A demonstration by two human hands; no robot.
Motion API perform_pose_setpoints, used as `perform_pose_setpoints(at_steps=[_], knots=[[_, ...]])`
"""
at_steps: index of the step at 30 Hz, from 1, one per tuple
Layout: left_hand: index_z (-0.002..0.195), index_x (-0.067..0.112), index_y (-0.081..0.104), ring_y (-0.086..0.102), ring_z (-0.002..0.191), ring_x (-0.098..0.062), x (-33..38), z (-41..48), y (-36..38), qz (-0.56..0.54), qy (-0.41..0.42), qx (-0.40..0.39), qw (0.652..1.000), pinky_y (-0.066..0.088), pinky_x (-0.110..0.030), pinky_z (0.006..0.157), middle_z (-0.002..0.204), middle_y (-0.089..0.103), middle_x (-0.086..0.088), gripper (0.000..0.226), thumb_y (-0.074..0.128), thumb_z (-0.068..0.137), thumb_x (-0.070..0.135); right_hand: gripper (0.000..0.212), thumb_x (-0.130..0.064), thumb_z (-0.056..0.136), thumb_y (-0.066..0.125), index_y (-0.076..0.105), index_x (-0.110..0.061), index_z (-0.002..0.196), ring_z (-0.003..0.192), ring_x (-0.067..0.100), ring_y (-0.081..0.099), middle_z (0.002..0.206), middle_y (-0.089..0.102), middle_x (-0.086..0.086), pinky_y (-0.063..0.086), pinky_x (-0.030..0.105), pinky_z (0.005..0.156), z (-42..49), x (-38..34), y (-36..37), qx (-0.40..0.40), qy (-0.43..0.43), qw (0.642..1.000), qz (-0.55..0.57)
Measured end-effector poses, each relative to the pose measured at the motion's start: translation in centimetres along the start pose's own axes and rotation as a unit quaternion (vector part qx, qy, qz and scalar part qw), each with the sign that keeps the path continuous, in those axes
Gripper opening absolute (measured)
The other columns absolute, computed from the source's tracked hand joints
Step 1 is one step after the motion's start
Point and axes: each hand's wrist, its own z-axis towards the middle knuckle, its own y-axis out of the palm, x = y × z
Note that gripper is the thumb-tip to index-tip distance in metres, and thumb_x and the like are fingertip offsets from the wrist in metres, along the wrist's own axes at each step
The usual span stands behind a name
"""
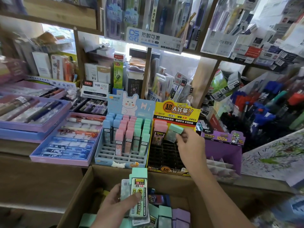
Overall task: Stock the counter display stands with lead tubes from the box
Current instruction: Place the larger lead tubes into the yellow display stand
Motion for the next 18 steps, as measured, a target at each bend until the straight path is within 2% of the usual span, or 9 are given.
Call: perform_pose_setpoints(at_steps=[6,13,18], knots=[[0.114,0.015,0.072,0.078,0.087,-0.035,-0.1,0.3,-0.2,-0.005,-0.006,-0.004,1.0,0.057,-0.043,0.08,0.098,0.08,-0.014,0.065,0.088,0.051,0.009,0.019,-0.014,0.1,0.064,0.056,-0.014,0.083,0.082,0.024,0.071,0.089,0.067,0.004,0.063,0.049,0.076,0.6,0.6,0.4,-0.033,0.022,0.999,0.018],[0.114,0.011,0.072,0.076,0.091,-0.04,-0.1,0.2,0.0,0.01,-0.009,-0.002,1.0,0.057,-0.044,0.078,0.098,0.08,-0.016,0.059,0.085,0.057,0.003,0.019,-0.006,0.101,0.057,0.055,-0.008,0.083,0.084,0.032,0.068,0.085,0.064,0.009,0.061,0.056,0.078,1.8,0.4,0.1,-0.054,0.028,0.998,0.007],[0.113,0.01,0.071,0.075,0.094,-0.041,0.1,0.1,-0.1,0.026,-0.019,0.008,0.999,0.056,-0.042,0.076,0.096,0.08,-0.017,0.044,0.082,0.073,-0.004,0.012,-0.005,0.103,0.053,0.063,-0.007,0.097,0.088,0.033,0.069,0.092,0.069,0.01,0.06,0.057,0.08,2.3,0.2,0.3,-0.06,0.038,0.997,0.017]])
